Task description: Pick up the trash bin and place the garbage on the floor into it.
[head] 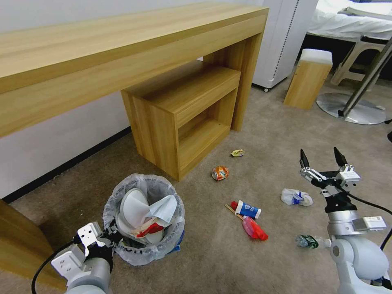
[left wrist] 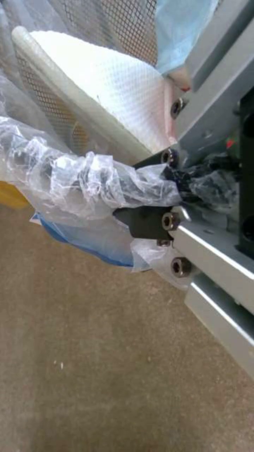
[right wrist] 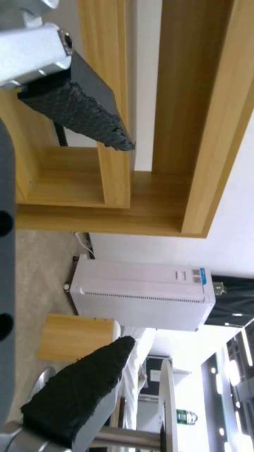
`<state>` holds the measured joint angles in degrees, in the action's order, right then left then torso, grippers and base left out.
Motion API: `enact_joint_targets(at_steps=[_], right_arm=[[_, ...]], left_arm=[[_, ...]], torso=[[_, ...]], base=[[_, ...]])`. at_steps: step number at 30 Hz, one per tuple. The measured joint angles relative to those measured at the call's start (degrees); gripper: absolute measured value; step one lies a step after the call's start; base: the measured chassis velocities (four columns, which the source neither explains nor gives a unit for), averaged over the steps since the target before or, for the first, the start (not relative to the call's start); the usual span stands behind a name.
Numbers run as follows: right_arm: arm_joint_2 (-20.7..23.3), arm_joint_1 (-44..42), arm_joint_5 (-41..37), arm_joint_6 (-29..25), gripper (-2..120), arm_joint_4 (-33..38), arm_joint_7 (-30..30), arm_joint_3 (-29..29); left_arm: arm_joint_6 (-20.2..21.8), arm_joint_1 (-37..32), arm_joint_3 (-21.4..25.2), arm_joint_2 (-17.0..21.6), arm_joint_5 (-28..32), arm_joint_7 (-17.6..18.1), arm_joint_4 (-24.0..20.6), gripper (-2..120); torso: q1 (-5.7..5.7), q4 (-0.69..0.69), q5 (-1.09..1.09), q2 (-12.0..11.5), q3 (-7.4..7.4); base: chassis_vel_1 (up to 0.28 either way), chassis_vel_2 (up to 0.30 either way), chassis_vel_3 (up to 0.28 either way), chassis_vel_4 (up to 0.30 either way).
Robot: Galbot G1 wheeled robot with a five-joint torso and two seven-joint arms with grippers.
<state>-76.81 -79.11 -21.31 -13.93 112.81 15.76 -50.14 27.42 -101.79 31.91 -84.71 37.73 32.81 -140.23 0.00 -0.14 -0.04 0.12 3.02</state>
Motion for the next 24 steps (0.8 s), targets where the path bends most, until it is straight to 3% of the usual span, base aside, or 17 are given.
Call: enact_joint_targets(at_steps=[24], right_arm=[[0.32, -0.27, -0.34, -0.80, 100, -0.16, 0.89, 0.37]], left_arm=[[-1.34, -1.73, 0.64, -0.04, -0.01, 0.32, -2.05, 1]], torso=[[0.00, 0.00, 0.00, 0.00, -0.01]], base=[[-0.016, -0.009, -0.006, -0.023]])
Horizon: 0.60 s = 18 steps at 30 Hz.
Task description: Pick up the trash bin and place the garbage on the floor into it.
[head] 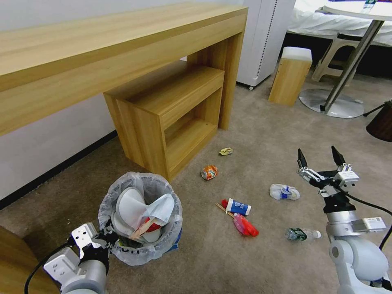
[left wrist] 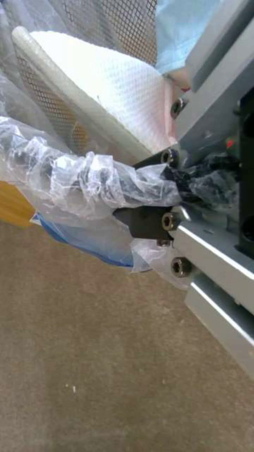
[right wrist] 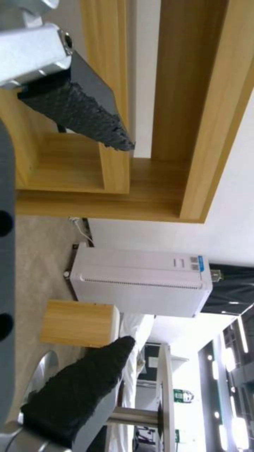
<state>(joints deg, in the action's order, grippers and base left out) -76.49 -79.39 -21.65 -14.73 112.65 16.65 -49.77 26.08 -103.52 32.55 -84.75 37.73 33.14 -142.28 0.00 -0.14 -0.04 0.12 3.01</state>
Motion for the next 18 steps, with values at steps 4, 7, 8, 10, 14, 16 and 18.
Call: enact_joint_targets(at_steps=[4, 7, 8, 10, 14, 16, 18], right_arm=[[0.19, 0.10, -0.25, -0.55, 100, -0.63, 0.00, 0.37], [0.25, 0.13, -0.27, -0.72, 100, -0.91, -0.01, 0.67], [0.26, 0.11, -0.15, -0.73, 100, -1.00, 0.00, 0.83], [0.26, 0.09, 0.04, -0.77, 100, -1.14, 0.00, 1.14], [0.31, 0.28, 0.49, -1.25, 100, -1.69, 0.00, 2.11], [0.39, 0.26, 1.27, -1.28, 100, -1.94, 0.00, 2.62], [0.42, 0.22, 1.62, -1.29, 100, -2.05, 0.00, 2.83]], left_arm=[[0.00, -0.13, -0.02, -0.10, -0.12, 0.01, -0.25, 1], [-0.06, -0.24, -0.02, -0.14, -0.22, 0.02, -0.30, 1], [-0.09, -0.29, -0.04, -0.15, -0.27, 0.01, -0.34, 1], [-0.15, -0.34, -0.06, -0.17, -0.31, 0.02, -0.35, 1], [-0.22, -0.30, -0.07, -0.18, -0.33, 0.00, -0.38, 1], [-0.25, -0.27, -0.06, -0.19, -0.34, 0.00, -0.38, 1], [-0.28, -0.27, -0.05, -0.19, -0.34, 0.00, -0.38, 1]], torso=[[0.00, 0.00, -0.01, 0.00, 0.00], [0.00, 0.00, 0.00, 0.00, 0.00], [0.00, 0.01, 0.00, 0.00, 0.01], [0.00, -0.01, -0.01, 0.00, 0.01], [0.01, 0.00, 0.00, 0.00, 0.02], [0.02, 0.01, 0.00, -0.01, 0.03], [0.01, 0.02, 0.02, 0.00, 0.03]], base=[[-0.118, 0.121, 0.117, -0.111], [-0.213, 0.179, 0.190, -0.199], [-0.210, 0.212, 0.197, -0.194], [-0.210, 0.215, 0.196, -0.194], [-0.157, 0.180, 0.167, -0.166], [-0.083, 0.132, 0.132, -0.074], [-0.068, 0.002, 0.059, -0.051]])
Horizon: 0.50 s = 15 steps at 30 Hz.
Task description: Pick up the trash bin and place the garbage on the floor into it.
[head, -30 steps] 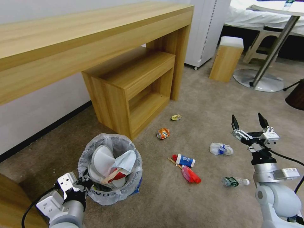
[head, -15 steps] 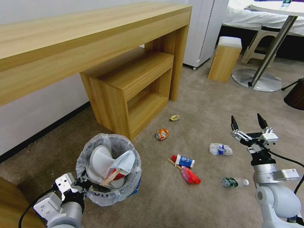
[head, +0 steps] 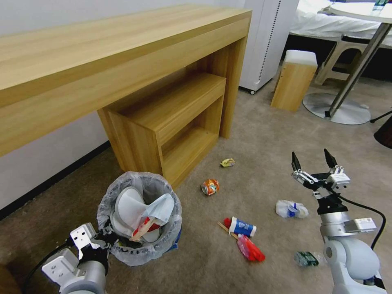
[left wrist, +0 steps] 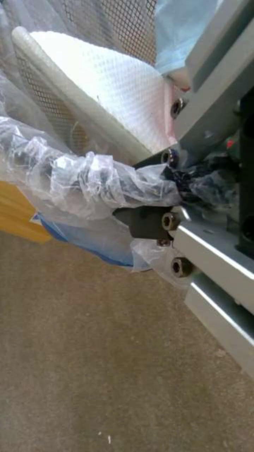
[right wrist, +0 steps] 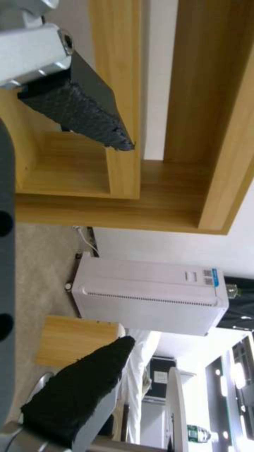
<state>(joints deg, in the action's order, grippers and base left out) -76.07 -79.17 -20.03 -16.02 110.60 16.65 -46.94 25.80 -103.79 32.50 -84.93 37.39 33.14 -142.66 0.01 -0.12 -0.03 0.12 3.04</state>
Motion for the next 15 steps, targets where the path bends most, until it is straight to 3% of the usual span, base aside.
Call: enact_joint_targets(at_steps=[5, 9, 13, 14, 15], right_arm=[[0.19, -0.45, 1.59, 1.01, 100, -0.80, -1.12, 0.90], [1.61, -1.29, 3.98, 4.89, 100, -1.23, -1.25, 2.35], [7.73, -3.66, 6.46, 13.62, 100, -1.18, -1.93, 6.64], [7.73, -3.66, 6.46, 13.62, 100, -1.18, -1.93, 6.64], [11.24, -4.44, 6.63, 16.58, 100, -1.18, -2.09, 8.21]], left_arm=[[-0.07, -0.05, 0.01, 0.00, 0.17, -0.01, -0.19, 1], [-0.07, -0.05, -0.01, 0.07, 0.34, -0.01, -0.37, 1], [-0.07, 0.02, -0.05, 0.13, 0.38, -0.02, -0.45, 1], [-0.07, 0.02, -0.05, 0.13, 0.38, -0.02, -0.45, 1], [-0.01, 0.02, -0.10, 0.14, 0.37, -0.02, -0.47, 1]], torso=[[-0.01, -0.03, -0.01, 0.00, -0.03], [-0.01, -0.02, -0.02, 0.00, -0.03], [-0.01, -0.02, -0.04, 0.00, -0.02], [-0.01, -0.02, -0.04, 0.00, -0.02], [-0.01, -0.02, -0.04, 0.00, -0.03]], base=[[0.014, -0.024, -0.030, 0.015], [0.000, 0.000, 0.000, 0.000], [0.000, 0.000, 0.000, 0.000], [0.000, 0.000, 0.000, 0.000], [0.000, 0.000, 0.000, 0.000]])
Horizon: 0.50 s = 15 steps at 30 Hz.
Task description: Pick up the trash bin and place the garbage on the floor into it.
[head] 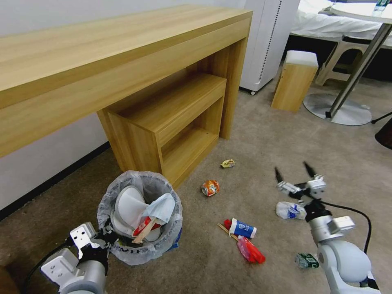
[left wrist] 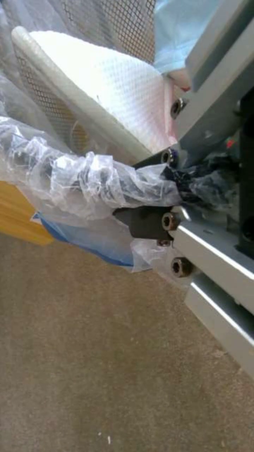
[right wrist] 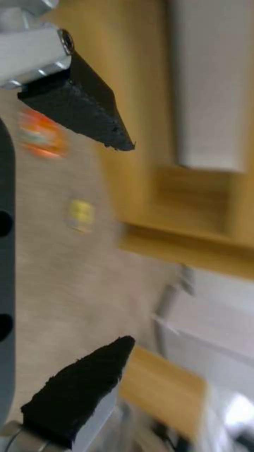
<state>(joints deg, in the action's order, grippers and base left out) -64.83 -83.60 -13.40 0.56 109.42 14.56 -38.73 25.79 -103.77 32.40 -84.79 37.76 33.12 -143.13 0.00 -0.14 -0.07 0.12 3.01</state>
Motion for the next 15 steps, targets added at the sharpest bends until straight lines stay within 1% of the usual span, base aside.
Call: enact_joint_targets(at_steps=[1, 2, 5, 6, 8, 9, 10, 13, 15], right_arm=[[3.72, -0.45, 0.18, 2.86, 100, -0.34, 0.88, 1.41], [3.72, -0.45, 0.18, 2.86, 100, -0.34, 0.88, 1.41], [8.60, -0.13, 1.00, 7.55, 100, -2.06, 4.76, 4.54], [8.60, -0.13, 1.00, 7.55, 100, -2.06, 4.76, 4.54], [9.68, 1.51, 0.71, 10.92, 100, -3.83, 8.79, 6.90], [9.49, 2.98, 0.00, 12.58, 100, -5.40, 10.38, 8.61], [9.49, 2.98, 0.00, 12.58, 100, -5.40, 10.38, 8.61], [8.28, 3.83, -2.84, 16.87, 100, -7.31, 11.04, 11.40], [8.13, 3.47, -3.10, 17.45, 100, -7.55, 11.05, 11.82]], left_arm=[[0.05, 0.02, -0.05, -0.01, -0.08, 0.01, 0.00, 1], [0.05, 0.02, -0.05, -0.01, -0.08, 0.01, 0.00, 1], [0.06, -0.42, -0.31, -0.20, -0.40, 0.01, -0.10, 1], [0.06, -0.42, -0.31, -0.20, -0.40, 0.01, -0.10, 1], [0.05, -1.10, -0.39, -0.26, -0.51, 0.02, -0.10, 1], [-0.09, -1.59, -0.34, -0.26, -0.59, 0.02, -0.11, 1], [-0.09, -1.59, -0.34, -0.26, -0.59, 0.02, -0.11, 1], [-0.82, -3.38, -0.04, -0.17, -0.89, -0.01, -0.11, 1], [-1.08, -3.85, 0.09, -0.10, -0.99, -0.05, -0.11, 1]], torso=[[0.00, -0.01, 0.04, 0.00, 0.00], [0.00, -0.01, 0.04, 0.00, 0.00], [0.00, -0.01, 0.01, 0.00, 0.01], [0.00, -0.01, 0.01, 0.00, 0.01], [0.00, 0.00, 0.03, 0.00, 0.01], [0.00, 0.01, 0.01, 0.00, 0.01], [0.00, 0.01, 0.01, 0.00, 0.01], [0.00, 0.02, 0.01, 0.00, 0.01], [0.00, 0.02, 0.01, 0.00, 0.01]], base=[[0.000, 0.000, 0.000, 0.000], [0.000, 0.000, 0.000, 0.000], [0.000, 0.000, 0.000, 0.000], [0.000, 0.000, 0.000, 0.000], [0.000, 0.000, 0.000, 0.000], [0.000, 0.000, 0.000, 0.000], [0.000, 0.000, 0.000, 0.000], [0.000, 0.000, 0.000, 0.000], [0.000, 0.000, 0.000, 0.000]])
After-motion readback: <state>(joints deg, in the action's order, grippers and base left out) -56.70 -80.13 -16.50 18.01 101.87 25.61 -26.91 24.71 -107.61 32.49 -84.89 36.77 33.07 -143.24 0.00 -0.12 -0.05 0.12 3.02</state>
